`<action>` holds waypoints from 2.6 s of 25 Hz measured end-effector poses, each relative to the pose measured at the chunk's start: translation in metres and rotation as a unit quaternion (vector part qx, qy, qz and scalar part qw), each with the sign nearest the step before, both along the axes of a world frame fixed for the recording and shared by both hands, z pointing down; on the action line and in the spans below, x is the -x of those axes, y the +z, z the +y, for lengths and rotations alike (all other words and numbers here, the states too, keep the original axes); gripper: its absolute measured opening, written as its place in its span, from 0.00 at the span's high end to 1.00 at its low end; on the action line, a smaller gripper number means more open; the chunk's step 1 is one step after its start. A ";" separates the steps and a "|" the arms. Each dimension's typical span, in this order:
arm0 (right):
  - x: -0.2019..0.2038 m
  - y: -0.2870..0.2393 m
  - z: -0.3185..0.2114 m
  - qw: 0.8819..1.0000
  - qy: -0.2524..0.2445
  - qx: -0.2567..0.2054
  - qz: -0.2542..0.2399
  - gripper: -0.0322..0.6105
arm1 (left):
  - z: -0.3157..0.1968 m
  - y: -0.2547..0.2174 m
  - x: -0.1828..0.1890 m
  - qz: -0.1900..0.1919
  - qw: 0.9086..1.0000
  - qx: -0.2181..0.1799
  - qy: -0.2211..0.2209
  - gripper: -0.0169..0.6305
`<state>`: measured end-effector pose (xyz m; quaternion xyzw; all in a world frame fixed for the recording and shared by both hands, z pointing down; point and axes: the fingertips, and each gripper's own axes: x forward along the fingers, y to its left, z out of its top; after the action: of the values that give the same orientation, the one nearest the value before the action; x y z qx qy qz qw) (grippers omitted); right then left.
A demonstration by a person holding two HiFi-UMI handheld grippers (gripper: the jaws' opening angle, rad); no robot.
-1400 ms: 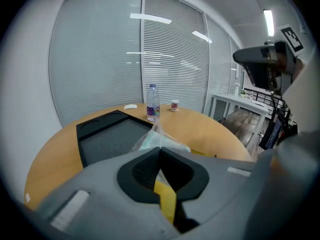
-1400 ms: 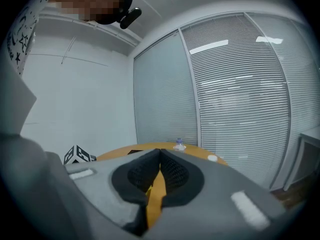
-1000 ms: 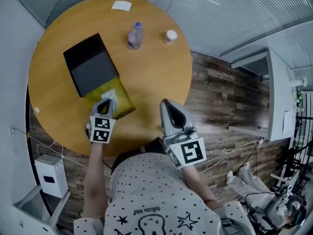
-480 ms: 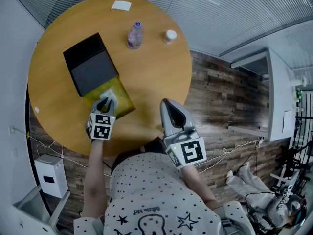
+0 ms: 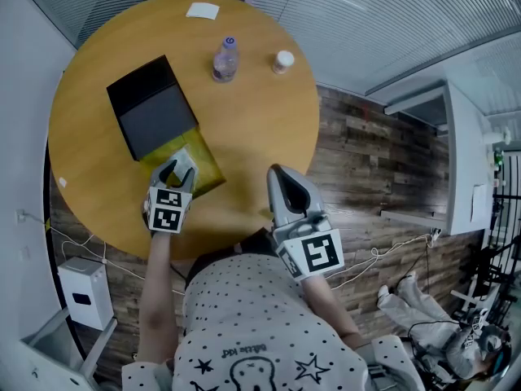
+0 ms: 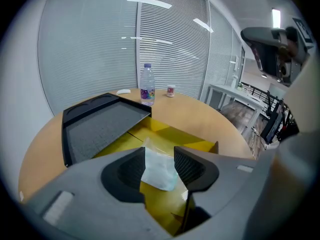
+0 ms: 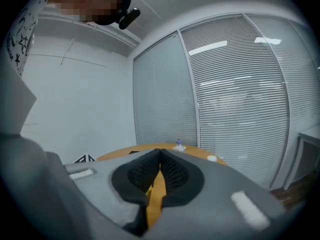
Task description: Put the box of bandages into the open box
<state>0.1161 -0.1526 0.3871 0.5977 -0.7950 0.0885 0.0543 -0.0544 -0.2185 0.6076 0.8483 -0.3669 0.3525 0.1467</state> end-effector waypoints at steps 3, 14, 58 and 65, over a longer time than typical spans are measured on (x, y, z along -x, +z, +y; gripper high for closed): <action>-0.002 -0.001 0.002 1.000 0.002 0.000 0.000 0.95 | 0.002 -0.002 -0.002 0.002 1.000 0.003 0.001 0.69; -0.007 -0.003 0.006 1.000 0.004 -0.008 -0.008 0.95 | 0.005 -0.011 0.000 -0.017 1.000 -0.020 -0.015 0.96; 0.029 -0.042 0.019 0.994 -0.091 -0.058 -0.027 0.95 | 0.060 -0.287 0.074 0.127 0.906 -0.355 -0.194 0.96; 0.041 -0.053 0.014 0.990 -0.126 -0.066 -0.027 0.95 | 0.090 -0.318 0.090 0.137 0.891 -0.373 -0.219 0.96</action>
<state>0.0750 -0.1384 0.3340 0.4928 -0.8690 0.0444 0.0039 -0.1443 -0.1289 0.2898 0.7784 -0.6244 0.0284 -0.0585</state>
